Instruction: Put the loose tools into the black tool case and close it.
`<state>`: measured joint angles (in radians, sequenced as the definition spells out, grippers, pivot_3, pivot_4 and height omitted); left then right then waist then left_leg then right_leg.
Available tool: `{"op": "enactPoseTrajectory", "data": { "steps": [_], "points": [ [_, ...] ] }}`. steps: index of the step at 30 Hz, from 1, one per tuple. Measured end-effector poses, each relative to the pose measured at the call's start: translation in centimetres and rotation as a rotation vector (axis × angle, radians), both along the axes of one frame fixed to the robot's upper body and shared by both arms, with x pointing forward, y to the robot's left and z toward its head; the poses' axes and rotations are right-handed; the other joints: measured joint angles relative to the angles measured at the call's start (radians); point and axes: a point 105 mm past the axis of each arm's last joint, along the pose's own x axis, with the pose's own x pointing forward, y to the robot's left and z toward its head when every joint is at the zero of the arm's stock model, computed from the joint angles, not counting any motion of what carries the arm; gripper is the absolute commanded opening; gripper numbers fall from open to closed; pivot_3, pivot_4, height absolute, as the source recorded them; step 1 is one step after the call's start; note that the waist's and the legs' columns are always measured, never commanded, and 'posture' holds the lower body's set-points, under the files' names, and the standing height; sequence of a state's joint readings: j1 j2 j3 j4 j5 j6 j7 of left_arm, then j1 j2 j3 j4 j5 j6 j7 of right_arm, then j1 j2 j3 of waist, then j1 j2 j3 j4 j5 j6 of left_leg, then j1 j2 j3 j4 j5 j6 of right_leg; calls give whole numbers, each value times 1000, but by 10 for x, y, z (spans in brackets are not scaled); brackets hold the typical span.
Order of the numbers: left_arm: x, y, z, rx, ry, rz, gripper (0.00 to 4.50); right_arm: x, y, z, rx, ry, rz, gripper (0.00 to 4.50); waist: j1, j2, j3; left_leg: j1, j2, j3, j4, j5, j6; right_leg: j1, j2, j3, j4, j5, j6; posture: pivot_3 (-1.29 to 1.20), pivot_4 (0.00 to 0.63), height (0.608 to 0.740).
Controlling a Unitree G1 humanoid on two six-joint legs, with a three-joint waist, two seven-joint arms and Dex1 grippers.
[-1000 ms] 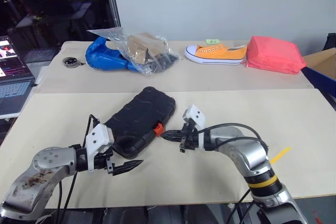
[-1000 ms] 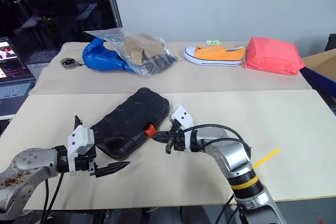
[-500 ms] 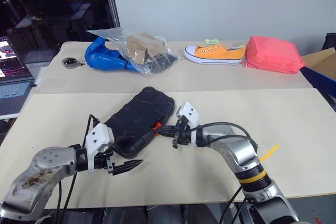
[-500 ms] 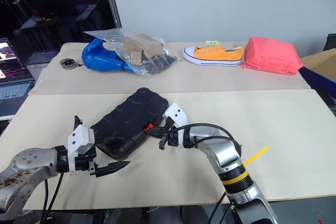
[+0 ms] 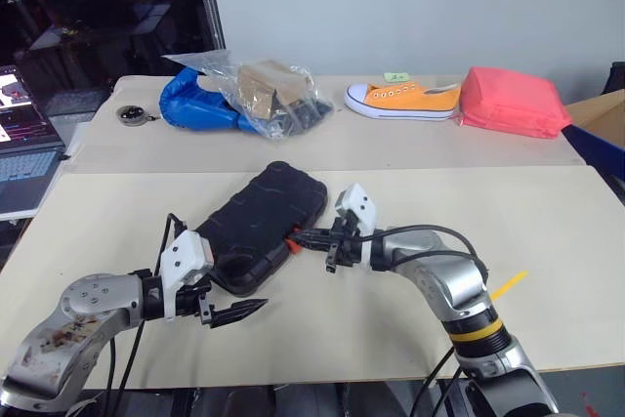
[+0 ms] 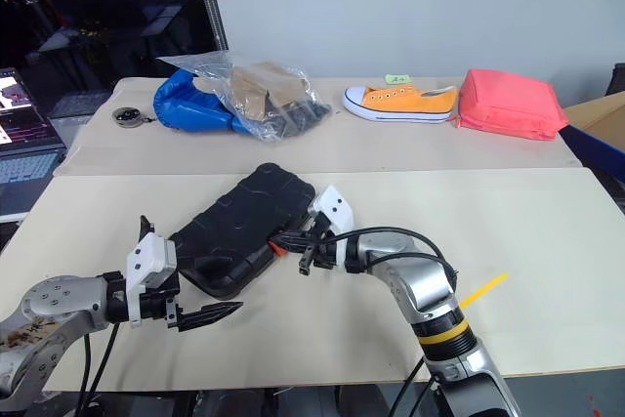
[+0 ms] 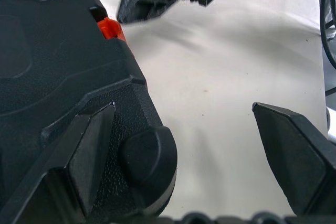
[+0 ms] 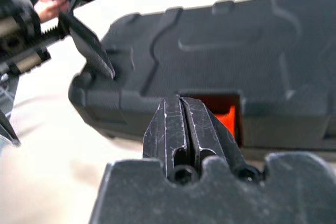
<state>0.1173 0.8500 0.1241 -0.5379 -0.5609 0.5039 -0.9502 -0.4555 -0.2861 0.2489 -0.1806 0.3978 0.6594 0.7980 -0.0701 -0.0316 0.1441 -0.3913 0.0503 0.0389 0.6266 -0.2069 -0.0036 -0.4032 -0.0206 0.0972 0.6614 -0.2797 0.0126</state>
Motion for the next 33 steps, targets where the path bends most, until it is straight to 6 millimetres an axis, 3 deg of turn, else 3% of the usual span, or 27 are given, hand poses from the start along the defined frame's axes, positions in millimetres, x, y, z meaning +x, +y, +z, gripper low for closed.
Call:
{"op": "enactPoseTrajectory", "data": {
  "steps": [18, 33],
  "points": [
    [1, 2, -2, 2, 7, 23, 4500, 6, 4, -23, -76, -82, -25, 93, -3, 0, -1, 7, 1, 1, 0, 0, 0, 5, 0, 1, 0, -3, 5, 0, 150, 740],
    [2, 1, -5, -1, 21, 36, 4500, 11, 10, -22, -169, 2, -35, 93, -2, 1, -3, 18, 2, 0, -2, 0, 0, 15, -2, 1, -1, -5, 3, 0, 150, 740]
  ]
}}
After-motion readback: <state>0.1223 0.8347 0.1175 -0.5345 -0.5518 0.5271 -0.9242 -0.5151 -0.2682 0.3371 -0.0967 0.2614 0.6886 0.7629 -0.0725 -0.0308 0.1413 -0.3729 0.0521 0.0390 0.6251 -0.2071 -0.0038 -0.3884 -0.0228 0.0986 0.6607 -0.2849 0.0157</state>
